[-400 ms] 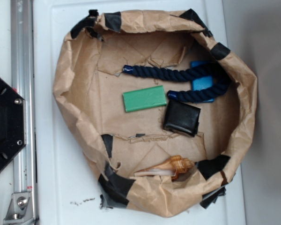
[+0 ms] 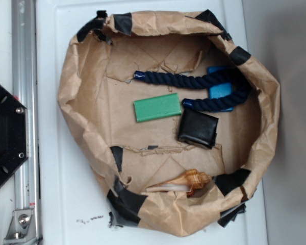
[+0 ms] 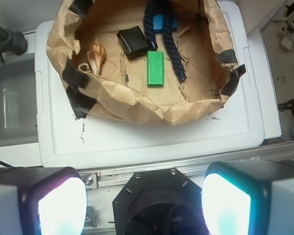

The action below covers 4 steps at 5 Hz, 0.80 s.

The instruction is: Grab the green block.

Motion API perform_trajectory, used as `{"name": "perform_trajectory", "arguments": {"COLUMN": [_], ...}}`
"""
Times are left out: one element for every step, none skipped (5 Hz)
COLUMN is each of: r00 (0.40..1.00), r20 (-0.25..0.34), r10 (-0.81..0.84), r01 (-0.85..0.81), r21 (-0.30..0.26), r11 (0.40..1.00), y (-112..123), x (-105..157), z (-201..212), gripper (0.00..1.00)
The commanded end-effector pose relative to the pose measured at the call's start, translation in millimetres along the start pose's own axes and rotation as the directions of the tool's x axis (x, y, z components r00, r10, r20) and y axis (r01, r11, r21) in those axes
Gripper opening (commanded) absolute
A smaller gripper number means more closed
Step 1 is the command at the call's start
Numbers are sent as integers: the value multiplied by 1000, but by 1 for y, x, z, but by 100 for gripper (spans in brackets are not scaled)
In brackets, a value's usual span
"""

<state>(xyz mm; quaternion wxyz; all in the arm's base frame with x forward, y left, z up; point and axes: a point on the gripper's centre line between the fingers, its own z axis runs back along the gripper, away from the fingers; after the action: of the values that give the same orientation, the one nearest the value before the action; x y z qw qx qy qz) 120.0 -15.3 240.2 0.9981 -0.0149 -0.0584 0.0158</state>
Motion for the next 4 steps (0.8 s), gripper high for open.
{"name": "perform_trajectory", "arguments": {"r00": [999,997,998,995], "r20": [36,70,43,10], "r10": [-15,-18,-42,-101], "r01": [15,18,42,101], "r21": [24,-1,-10,22], "r11": [1000,1000,999,995], "y": [26,26,12,17], "x": [73,101,105,90], "z": [-61,-88,-128,-163], "gripper": [100,100,100,100]}}
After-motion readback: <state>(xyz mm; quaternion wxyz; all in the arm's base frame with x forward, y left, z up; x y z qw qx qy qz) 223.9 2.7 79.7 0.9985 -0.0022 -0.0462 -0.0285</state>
